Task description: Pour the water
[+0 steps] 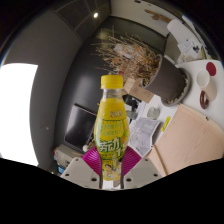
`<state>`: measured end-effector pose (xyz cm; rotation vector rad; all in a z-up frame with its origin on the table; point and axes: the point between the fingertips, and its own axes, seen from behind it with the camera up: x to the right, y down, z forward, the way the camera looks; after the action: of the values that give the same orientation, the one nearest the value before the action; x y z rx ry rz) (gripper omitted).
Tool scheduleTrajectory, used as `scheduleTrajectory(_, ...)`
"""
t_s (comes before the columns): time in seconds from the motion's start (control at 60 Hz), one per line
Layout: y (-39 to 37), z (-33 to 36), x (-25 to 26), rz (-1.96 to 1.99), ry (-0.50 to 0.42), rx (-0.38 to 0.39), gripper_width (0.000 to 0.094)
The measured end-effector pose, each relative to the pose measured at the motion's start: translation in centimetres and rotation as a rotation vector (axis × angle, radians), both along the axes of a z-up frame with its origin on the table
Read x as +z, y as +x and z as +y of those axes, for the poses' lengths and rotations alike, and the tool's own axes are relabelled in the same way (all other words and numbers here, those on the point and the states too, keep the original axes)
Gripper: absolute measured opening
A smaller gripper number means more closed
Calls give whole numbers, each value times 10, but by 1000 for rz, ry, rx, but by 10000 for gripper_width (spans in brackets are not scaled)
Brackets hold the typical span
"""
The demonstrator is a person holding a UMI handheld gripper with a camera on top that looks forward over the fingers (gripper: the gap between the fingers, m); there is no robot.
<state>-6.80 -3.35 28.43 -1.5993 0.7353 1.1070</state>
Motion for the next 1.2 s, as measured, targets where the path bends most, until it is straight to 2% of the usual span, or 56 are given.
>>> scheduleTrajectory(0.15, 85, 28, -15, 275, -51, -23, 228)
scheduleTrajectory(0.383, 165, 50, -59, 820, -144, -67, 227)
scheduleTrajectory(0.517, 184, 62, -82, 1031, -155, -88, 227)
scheduleTrajectory(0.7, 180, 61, -83, 1009, -175, -50, 228)
scheduleTrajectory(0.85, 164, 57, -78, 767, -192, 11, 227)
scheduleTrajectory(0.967, 168, 56, -59, 301, -123, 39, 226)
scheduleTrajectory(1.1, 226, 58, -6, -241, 40, -62, 229)
scheduleTrajectory(1.2, 267, 61, 33, -547, 106, -151, 229)
